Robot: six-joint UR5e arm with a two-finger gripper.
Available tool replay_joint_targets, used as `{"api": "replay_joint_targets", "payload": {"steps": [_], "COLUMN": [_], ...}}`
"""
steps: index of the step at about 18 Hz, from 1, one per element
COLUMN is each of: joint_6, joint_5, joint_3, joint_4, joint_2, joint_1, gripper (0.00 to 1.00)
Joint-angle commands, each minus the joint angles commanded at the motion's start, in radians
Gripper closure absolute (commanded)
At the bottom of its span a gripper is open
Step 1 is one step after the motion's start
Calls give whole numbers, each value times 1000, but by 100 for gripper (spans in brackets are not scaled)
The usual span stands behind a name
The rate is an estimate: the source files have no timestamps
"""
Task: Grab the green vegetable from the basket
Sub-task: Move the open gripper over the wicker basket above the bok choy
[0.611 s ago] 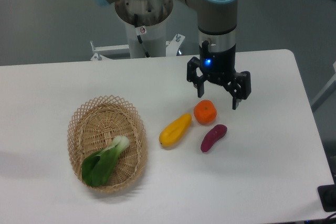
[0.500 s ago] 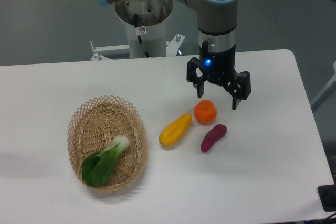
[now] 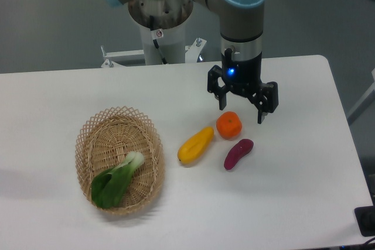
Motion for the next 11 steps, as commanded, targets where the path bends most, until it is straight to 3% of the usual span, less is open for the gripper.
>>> {"api": "replay_joint_targets", "payload": {"steps": [5, 8, 11], "joint_6": [-23, -173, -239], "joint_5": [5, 3, 0], "joint_3": [-60, -75, -100], "joint_4": [57, 144, 157], "joint_2": [-5, -46, -57], "joint_1": [-37, -99, -149], "gripper": [0, 0, 0]}}
